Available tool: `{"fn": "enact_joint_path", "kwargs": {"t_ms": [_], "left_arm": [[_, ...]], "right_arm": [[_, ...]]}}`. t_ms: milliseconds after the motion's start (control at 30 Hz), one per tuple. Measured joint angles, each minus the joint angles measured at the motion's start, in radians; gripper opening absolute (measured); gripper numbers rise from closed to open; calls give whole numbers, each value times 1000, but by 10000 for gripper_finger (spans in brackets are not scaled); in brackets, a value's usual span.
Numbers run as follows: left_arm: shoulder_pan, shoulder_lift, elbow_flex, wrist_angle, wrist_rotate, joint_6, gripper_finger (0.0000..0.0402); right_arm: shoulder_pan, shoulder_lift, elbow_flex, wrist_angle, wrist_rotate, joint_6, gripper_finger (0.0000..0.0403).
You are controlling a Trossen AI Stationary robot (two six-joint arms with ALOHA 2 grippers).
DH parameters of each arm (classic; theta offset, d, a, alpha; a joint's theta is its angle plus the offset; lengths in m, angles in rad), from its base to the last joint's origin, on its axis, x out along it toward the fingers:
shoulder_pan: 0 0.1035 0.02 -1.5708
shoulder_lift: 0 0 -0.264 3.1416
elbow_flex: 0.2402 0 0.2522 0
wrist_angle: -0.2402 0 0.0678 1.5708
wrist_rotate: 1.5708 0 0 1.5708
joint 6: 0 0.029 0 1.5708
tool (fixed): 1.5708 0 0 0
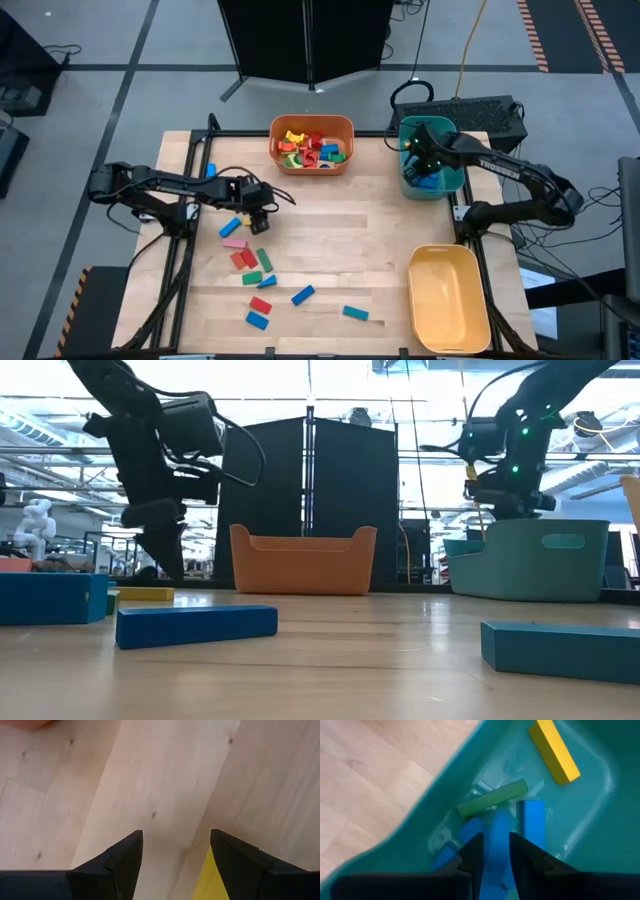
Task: Sort blocks by size
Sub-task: Put the blue rectangular block into the green bin, then put the yellow rectangular block into the green bin
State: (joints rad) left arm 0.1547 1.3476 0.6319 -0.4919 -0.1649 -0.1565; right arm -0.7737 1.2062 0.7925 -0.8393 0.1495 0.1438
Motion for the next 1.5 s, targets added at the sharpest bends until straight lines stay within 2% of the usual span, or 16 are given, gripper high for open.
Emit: {"fn": "enact_joint_path", "kwargs": {"t_ms": [267, 500, 933, 1167, 1500], "left_arm": [[0, 0, 0, -57, 0, 15, 233], [0, 0, 2, -130, 2, 26, 233], [0, 0, 15, -126, 87, 59, 233], [-3, 0, 27, -129, 204, 59, 233], [-53, 0, 8, -138, 215, 58, 233]], "right_arm": [[-26, 25, 0, 56, 3, -51, 79], [-26, -62, 0, 135, 5, -70, 80], [-24, -235, 0, 95, -4, -61, 80], [-22, -250, 0, 93, -80, -59, 80], [1, -250, 0, 93, -80, -59, 80]]}}
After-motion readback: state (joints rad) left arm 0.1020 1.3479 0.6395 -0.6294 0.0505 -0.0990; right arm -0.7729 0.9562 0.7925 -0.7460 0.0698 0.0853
